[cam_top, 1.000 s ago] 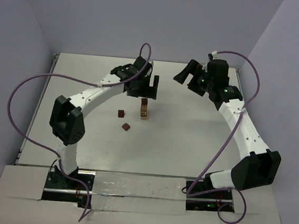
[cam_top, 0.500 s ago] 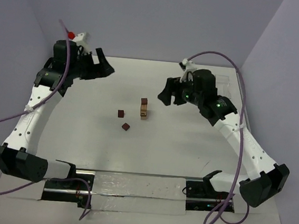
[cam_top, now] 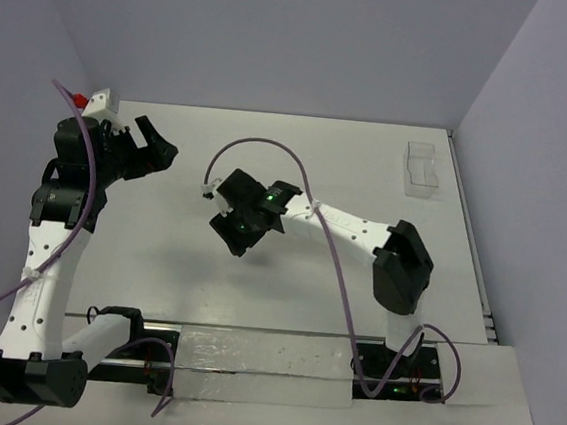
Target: Build the wood block tower
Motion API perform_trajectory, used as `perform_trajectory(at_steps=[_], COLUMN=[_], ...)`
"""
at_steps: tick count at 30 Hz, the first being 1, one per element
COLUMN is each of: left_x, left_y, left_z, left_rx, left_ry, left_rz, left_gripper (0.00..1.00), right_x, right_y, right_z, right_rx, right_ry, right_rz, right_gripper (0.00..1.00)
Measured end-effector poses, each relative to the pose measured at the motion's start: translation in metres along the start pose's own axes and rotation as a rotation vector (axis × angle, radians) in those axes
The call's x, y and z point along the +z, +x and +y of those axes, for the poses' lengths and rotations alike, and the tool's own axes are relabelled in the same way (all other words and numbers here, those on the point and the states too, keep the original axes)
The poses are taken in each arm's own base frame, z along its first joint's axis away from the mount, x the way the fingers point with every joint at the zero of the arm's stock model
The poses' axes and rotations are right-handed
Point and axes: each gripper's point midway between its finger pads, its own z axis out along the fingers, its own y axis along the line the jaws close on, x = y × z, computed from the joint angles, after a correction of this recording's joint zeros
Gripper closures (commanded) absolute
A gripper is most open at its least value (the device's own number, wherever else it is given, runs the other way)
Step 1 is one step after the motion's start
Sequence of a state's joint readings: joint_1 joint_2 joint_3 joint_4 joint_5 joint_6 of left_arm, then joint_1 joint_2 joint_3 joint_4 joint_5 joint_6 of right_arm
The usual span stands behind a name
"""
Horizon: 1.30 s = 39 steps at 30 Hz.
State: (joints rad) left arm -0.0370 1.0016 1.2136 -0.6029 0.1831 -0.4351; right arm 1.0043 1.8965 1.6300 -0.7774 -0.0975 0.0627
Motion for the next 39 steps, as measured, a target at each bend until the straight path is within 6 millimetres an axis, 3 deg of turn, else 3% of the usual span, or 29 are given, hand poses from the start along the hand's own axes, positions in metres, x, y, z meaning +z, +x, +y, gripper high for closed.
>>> perform_trajectory(at_steps=[4,7,20,39], left_x=[0.007,0.014,0.020,0.023], left_y=[0.000,0.003,0.007,0.006], left_z=[0.006,0.010,0.007,-0.003], left_rx=[-0.010,-0.021,-0.049,-0.050], left_ry=[-0.016,-0.029,0.000,0.056], left_rz=[0.000,0.019,0.052,0.071], left_gripper=[0.01,0.01,0.01,0.01], right_x=[0.024,0.031,0.063,0.095], right_y=[0.013,0.016,0.030,0.011], right_z=[-0.006,-0.010,-0.024,-0.033], right_rx=[0.033,0.053,0.096,0.026], right_ry=[0.038,0.060,0.068,0.035], right_rz=[0.105,0.132,0.227,0.224], right_gripper=[0.47,0.45,0.23,0.22])
